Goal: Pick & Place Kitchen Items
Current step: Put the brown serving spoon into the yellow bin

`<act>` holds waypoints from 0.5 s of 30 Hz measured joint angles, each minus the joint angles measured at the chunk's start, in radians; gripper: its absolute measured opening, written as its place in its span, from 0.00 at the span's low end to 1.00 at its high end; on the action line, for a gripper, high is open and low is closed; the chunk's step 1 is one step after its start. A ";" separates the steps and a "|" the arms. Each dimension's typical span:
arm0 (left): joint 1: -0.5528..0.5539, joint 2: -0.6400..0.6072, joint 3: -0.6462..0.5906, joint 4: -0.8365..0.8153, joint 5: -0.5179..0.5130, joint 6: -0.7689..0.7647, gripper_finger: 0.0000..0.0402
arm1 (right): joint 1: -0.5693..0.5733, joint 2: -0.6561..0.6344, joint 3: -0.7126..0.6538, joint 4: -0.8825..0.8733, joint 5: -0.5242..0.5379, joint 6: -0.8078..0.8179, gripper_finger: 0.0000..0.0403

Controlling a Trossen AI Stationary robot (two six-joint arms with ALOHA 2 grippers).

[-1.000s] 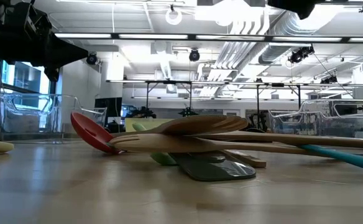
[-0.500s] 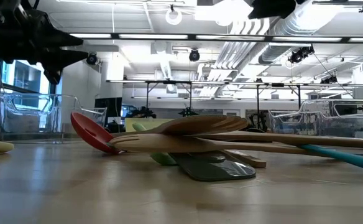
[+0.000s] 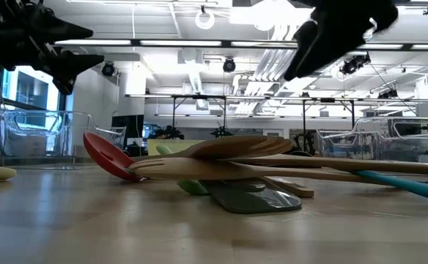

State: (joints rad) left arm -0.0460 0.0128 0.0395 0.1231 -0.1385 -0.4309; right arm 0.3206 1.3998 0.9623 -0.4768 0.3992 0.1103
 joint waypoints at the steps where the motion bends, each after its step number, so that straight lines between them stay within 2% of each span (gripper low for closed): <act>1: 0.000 0.000 0.000 0.001 0.005 -0.002 0.60 | 0.007 0.017 0.000 0.010 0.011 -0.037 0.63; 5: 0.000 0.000 0.000 0.001 0.051 -0.029 0.60 | 0.037 0.073 0.000 0.069 0.016 -0.080 0.63; 10: 0.000 0.000 0.000 0.001 0.096 -0.062 0.60 | 0.071 0.121 0.000 0.090 0.002 0.032 0.63; 15: 0.000 0.000 0.000 0.001 0.072 -0.072 0.60 | 0.065 0.181 0.000 0.093 -0.065 0.103 0.63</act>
State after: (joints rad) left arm -0.0460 0.0128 0.0395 0.1242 -0.0663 -0.5025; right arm 0.3860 1.5806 0.9623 -0.3838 0.3345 0.2134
